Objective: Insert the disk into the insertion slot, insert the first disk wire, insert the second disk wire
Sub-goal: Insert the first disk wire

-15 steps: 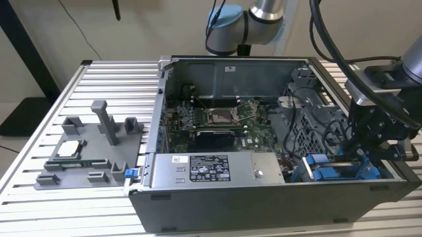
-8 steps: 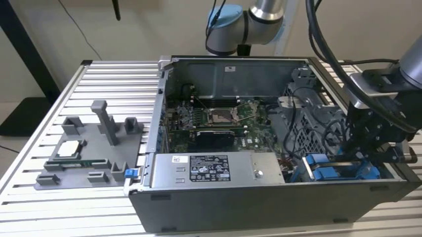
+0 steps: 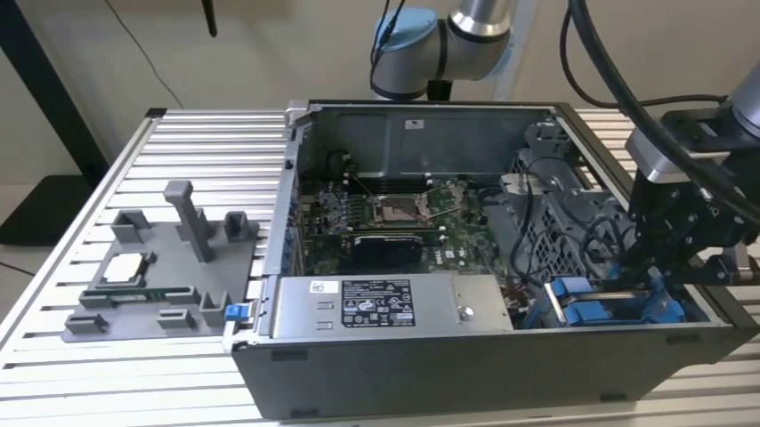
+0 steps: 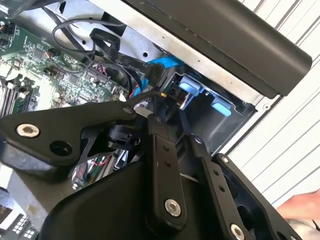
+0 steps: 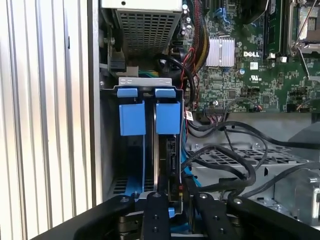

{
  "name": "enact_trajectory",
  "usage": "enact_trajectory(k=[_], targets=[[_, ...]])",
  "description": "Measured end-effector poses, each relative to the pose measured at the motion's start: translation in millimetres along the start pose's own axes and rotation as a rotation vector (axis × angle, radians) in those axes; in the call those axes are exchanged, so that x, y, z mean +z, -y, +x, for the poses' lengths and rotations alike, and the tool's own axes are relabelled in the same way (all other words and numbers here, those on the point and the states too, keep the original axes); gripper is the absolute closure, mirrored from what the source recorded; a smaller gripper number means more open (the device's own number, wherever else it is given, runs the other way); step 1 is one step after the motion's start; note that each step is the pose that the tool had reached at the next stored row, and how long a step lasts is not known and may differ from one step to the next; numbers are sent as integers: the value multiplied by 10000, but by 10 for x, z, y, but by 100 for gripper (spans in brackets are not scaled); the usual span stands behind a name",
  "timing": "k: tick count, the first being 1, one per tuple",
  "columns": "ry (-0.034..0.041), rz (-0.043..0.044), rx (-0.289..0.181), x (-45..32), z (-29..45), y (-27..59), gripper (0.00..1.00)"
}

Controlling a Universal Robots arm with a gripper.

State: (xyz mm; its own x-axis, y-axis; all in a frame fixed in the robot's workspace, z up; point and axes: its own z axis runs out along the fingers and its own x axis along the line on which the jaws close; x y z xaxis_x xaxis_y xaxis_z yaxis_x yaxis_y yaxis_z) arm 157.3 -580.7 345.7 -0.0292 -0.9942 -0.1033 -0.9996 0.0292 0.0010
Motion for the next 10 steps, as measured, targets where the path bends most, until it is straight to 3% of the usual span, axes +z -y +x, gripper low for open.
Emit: enact_trajectory(k=[10], targets=[[2,0,-1,-35,-4,0,0]])
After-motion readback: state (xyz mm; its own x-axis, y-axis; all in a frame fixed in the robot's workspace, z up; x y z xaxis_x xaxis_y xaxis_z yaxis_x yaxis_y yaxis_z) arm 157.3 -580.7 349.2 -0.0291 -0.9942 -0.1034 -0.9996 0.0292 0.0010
